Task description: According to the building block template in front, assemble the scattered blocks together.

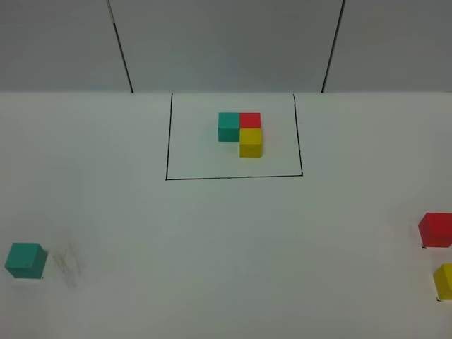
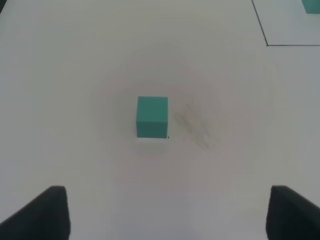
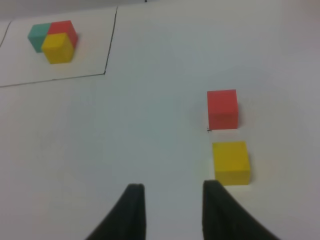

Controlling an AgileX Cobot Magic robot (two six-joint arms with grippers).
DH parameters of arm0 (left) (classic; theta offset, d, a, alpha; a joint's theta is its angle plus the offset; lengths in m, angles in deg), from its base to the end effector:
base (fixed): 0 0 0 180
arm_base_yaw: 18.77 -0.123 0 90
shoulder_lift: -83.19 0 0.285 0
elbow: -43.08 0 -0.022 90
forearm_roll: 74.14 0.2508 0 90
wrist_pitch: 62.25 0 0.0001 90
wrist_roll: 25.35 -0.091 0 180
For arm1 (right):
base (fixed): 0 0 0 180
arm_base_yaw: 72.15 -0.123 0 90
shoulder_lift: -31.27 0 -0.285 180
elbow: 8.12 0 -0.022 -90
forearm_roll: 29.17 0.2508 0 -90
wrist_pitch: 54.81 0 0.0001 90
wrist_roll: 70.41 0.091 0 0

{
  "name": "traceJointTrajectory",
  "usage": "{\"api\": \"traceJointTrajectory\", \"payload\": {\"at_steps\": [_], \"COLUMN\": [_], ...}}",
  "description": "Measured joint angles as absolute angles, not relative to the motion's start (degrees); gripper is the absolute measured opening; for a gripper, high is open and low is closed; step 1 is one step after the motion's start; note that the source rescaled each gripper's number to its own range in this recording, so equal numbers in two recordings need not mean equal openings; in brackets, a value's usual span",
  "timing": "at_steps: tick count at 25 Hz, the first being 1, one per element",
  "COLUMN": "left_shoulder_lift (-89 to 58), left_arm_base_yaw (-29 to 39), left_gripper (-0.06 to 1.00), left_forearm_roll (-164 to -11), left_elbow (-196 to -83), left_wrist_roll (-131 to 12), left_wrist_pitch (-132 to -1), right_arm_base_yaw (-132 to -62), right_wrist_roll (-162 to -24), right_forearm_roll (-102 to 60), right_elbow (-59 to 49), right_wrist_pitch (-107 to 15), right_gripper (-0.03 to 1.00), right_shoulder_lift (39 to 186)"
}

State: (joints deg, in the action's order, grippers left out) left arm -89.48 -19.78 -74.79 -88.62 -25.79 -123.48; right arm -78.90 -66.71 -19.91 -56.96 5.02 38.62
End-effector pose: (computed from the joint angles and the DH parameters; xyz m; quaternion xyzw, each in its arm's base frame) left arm -0.0069 -0.0010 0.2779 -0.0040 0.8520 0.0010 0.5236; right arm -0.0068 0.0120 0.2781 -0.0251 0.8450 0.1284 0.5185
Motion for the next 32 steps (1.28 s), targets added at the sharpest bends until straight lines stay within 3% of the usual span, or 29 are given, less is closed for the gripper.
{"api": "traceJointTrajectory", "payload": {"at_steps": [26,32], "left_shoulder_lift": [-89.5,-82.9], "left_arm_base_yaw": [-19.8,-19.8], "left_gripper": [0.81,0.78], "left_forearm_roll": [-74.8,-69.7], "left_elbow": [-88.6,-89.4], "left_wrist_roll": [-25.8,-19.2], "left_wrist_pitch": [-123.5,-122.6], "right_arm_base_yaw": [-78.9,-78.9], "right_wrist_roll": [-66.7,-66.7], "right_forearm_roll": [-19.9,-19.9], "right_elbow": [-57.0,-57.0], "right_wrist_pitch": [5.0,5.0], "right_gripper": [0.0,0.0], "right_shoulder_lift": [38.6,38.6]}}
